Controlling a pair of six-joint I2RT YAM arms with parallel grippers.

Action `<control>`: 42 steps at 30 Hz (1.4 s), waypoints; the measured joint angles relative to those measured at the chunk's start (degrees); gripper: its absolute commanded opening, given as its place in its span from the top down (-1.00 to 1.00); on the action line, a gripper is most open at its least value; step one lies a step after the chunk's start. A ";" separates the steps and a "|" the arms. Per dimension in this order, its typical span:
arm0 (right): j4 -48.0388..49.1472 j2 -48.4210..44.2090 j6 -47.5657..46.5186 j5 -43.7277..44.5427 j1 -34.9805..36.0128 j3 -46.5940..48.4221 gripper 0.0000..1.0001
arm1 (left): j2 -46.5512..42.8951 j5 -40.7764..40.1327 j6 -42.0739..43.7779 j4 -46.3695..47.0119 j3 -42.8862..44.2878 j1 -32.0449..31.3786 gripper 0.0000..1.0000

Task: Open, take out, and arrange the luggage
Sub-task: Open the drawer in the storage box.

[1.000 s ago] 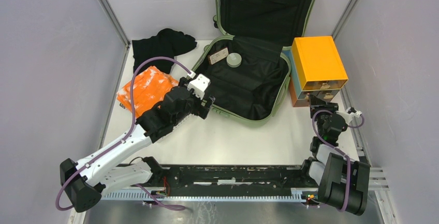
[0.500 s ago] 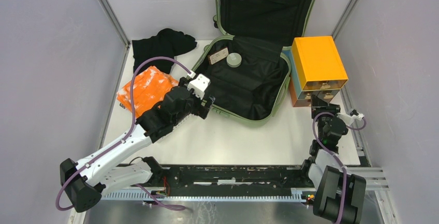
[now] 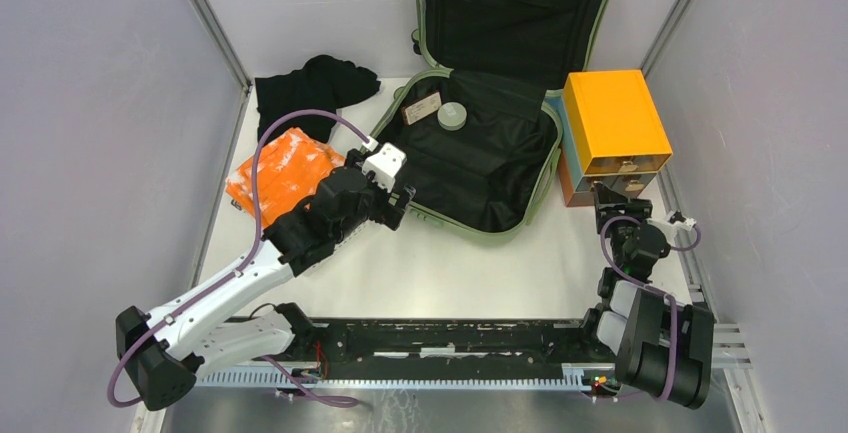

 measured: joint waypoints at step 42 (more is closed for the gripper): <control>-6.67 -14.32 -0.09 -0.09 -2.99 -0.02 0.27 | 1.62 0.24 0.02 0.00 0.00 0.00 -0.95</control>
